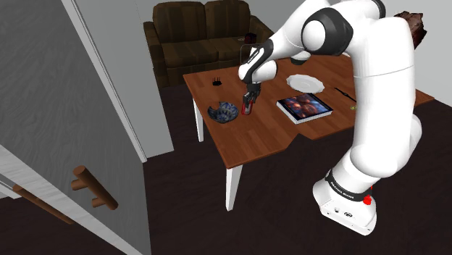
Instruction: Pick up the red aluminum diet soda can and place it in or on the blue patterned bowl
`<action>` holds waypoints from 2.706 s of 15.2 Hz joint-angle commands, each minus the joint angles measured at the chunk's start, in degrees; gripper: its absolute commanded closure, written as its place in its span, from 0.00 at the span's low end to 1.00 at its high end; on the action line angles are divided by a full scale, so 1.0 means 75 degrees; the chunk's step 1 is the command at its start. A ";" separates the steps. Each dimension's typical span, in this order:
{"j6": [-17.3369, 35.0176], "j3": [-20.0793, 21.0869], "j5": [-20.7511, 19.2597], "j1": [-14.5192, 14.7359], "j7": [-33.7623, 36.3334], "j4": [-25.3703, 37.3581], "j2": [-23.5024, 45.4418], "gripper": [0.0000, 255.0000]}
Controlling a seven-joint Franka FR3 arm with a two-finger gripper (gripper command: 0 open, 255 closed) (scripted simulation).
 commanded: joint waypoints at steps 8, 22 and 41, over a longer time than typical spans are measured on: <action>-0.0655 -0.0207 -0.0264 0.0150 0.0168 -0.0059 -0.0728 1.00; -0.1764 -0.0435 -0.0660 0.0316 0.0424 0.0136 -0.1676 1.00; -0.2434 0.0124 -0.0876 0.1633 0.2505 0.1331 -0.1195 1.00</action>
